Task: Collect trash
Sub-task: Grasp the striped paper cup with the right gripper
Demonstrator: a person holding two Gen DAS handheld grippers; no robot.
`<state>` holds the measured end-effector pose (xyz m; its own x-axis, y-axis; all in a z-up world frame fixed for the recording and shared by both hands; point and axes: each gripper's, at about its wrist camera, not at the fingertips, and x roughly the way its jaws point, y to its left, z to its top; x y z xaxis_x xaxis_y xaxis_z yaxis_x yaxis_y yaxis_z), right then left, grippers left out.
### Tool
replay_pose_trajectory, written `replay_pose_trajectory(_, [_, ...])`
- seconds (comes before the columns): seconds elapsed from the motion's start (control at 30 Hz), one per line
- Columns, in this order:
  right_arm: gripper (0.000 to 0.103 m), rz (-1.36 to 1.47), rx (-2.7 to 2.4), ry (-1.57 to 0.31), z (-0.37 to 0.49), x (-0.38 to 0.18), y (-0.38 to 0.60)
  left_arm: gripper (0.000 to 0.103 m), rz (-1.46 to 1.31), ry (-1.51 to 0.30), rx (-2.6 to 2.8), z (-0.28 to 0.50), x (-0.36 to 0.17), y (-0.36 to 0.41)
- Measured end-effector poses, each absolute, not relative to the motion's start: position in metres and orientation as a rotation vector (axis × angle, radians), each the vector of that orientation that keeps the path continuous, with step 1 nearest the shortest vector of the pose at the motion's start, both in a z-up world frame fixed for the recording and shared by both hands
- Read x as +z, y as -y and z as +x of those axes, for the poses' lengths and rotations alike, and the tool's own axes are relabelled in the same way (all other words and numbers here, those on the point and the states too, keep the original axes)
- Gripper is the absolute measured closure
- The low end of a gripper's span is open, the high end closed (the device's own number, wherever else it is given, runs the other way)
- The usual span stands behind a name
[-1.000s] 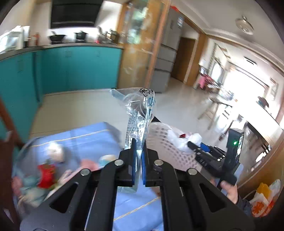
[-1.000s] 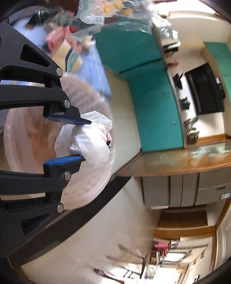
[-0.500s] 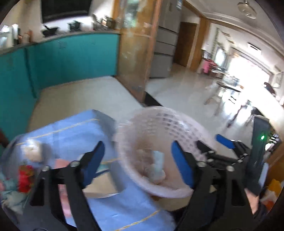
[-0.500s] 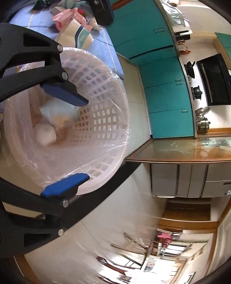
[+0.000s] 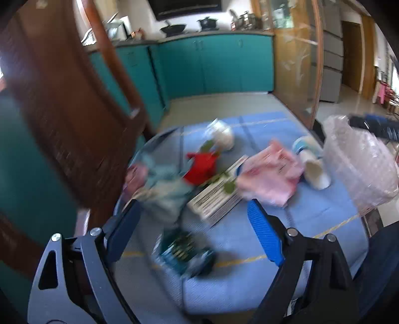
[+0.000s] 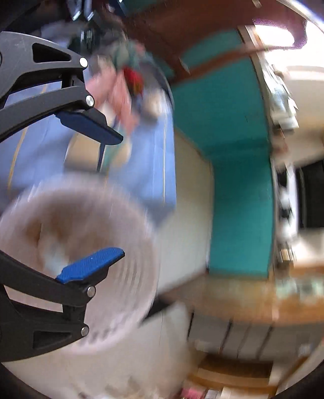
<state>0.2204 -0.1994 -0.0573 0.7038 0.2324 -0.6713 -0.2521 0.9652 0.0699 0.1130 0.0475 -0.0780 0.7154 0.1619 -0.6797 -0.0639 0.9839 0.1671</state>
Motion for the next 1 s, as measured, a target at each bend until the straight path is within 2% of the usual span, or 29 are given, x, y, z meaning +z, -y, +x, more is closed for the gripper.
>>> replay_pose_trajectory(0.3, [0.019, -0.16, 0.304, -0.856, 0.241, -0.11, 0.135, 0.015, 0.095, -0.812, 0.12, 0.102, -0.095, -0.056])
replay_pose_trajectory(0.67, [0.02, -0.217, 0.271, -0.899, 0.242, -0.136, 0.13, 0.013, 0.06, -0.826, 0.092, 0.098, -0.097, -0.056])
replay_pose_trajectory(0.73, [0.028, -0.217, 0.289, -0.897, 0.24, -0.135, 0.131, 0.013, 0.067, -0.823, 0.096, 0.098, -0.096, -0.055])
replay_pose_trajectory(0.8, [0.044, -0.231, 0.3, -0.898, 0.237, -0.136, 0.128, 0.013, 0.074, -0.822, 0.098, 0.098, -0.096, -0.054])
replay_pose_trajectory(1.0, [0.063, -0.327, 0.305, -0.839, 0.225, -0.133, 0.118, 0.012, 0.069, -0.824, 0.099, 0.098, -0.096, -0.055])
